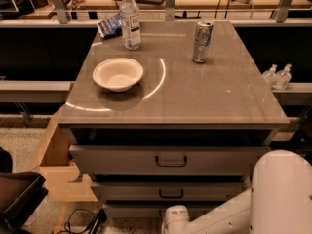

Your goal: Open bottom drawer

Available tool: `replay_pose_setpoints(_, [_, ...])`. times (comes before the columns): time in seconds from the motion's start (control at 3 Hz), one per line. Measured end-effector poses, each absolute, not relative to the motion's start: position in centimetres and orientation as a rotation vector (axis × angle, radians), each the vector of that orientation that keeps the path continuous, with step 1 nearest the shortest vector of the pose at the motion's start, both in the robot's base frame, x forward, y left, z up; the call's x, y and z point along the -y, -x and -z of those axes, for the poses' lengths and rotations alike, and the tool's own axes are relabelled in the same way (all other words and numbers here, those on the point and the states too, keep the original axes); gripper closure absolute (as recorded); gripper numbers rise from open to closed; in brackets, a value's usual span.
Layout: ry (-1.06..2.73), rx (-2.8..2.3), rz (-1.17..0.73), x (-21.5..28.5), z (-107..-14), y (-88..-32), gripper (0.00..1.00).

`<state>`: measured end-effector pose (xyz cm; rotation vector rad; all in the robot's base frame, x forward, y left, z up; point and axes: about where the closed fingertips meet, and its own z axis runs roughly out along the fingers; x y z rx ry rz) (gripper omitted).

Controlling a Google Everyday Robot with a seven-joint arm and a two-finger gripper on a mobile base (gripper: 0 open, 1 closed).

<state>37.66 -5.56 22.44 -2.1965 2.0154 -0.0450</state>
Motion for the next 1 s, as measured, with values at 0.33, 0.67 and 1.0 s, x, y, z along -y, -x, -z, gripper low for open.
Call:
replay_pose_setpoints(0.33, [2.258,-2.028,0.055,5.49,-22.66,-37.21,0.00])
replay_pose_setpoints(0.67, [2.270,-2.052,0.059,5.81,-22.51,-36.93,0.00])
replay_pose_setpoints(1.0, [2.266,-2.061,0.059,5.91,-22.41,-36.95,0.00])
